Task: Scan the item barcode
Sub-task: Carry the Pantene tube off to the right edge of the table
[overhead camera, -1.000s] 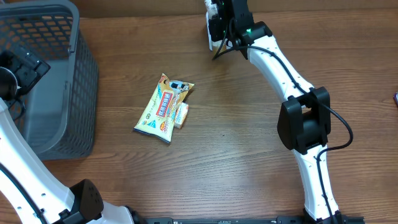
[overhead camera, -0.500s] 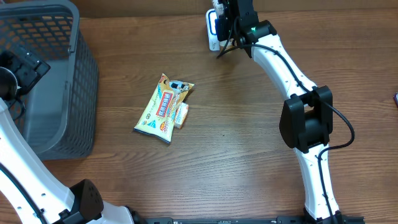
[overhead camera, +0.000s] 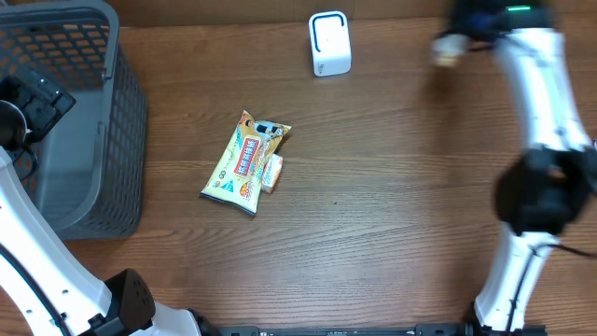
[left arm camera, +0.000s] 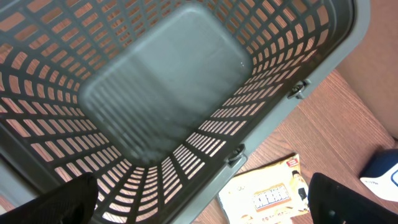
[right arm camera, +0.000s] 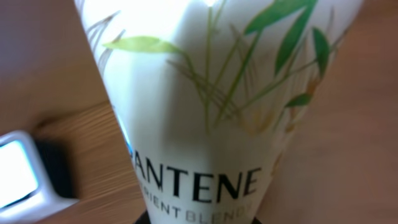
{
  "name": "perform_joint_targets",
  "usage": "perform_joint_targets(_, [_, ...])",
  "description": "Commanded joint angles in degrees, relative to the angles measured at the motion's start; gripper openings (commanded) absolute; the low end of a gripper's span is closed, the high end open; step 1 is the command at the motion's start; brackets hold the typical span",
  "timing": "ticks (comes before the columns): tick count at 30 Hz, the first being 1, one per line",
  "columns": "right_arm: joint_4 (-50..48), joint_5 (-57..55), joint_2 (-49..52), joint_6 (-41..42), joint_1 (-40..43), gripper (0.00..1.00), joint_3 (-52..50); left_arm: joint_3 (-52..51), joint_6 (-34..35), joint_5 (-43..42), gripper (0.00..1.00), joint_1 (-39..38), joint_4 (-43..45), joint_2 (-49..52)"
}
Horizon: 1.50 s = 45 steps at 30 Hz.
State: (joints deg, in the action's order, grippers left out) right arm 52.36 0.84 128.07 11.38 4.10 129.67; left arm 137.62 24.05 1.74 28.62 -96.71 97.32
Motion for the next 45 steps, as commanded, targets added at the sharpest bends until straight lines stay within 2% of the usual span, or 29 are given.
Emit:
perform_joint_targets(1, [6.2, -1.2, -4.7, 1.3, 11.0, 0.04, 2.4, 0.2, 0.6, -0.3, 0.99, 0.2, -0.1, 0.1])
perform_joint_targets(10, [14.7, -1.2, -4.2, 1.6, 32.1, 0.04, 0.6, 0.2, 0.6, -0.3, 1.00, 0.2, -0.1, 0.1])
perform_joint_targets(16, [17.9, -1.2, -4.2, 11.2, 42.4, 0.04, -3.7, 0.2, 0.6, -0.3, 1.00, 0.2, -0.1, 0.1])
perform_joint_targets(26, [14.8, -2.8, -4.2, 11.2, 51.3, 0.04, -14.4, 0.2, 0.6, -0.3, 1.00, 0.2, -0.1, 0.1])
perform_joint_targets(33, [11.2, -2.7, -4.2, 11.2, 52.9, 0.04, -21.0, 0.2, 0.6, -0.3, 1.00, 0.2, -0.1, 0.1])
perform_joint_targets(34, [10.6, -2.7, -4.2, 11.2, 52.9, 0.09, -21.9, 0.2, 0.6, -0.3, 1.00, 0.2, -0.1, 0.1])
perform_joint_targets(36, [9.4, -2.7, -4.2, 11.2, 52.8, 0.32, -23.4, 0.2, 0.6, -0.3, 1.00, 0.2, -0.1, 0.1])
perform_joint_targets(40, [8.1, -1.2, -4.2, 11.2, 52.5, 0.35, -23.9, 0.2, 0.6, -0.3, 1.00, 0.2, -0.1, 0.1])
perform_joint_targets(43, [8.4, 4.0, -4.2, 11.1, 52.5, 0.58, -23.1, 0.2, 0.6, -0.3, 1.00, 0.2, -0.1, 0.1])
perform_joint_targets(45, [9.5, 10.8, -4.3, 10.8, 52.5, 0.70, -21.4, 0.2, 0.6, -0.3, 1.00, 0.2, -0.1, 0.1])
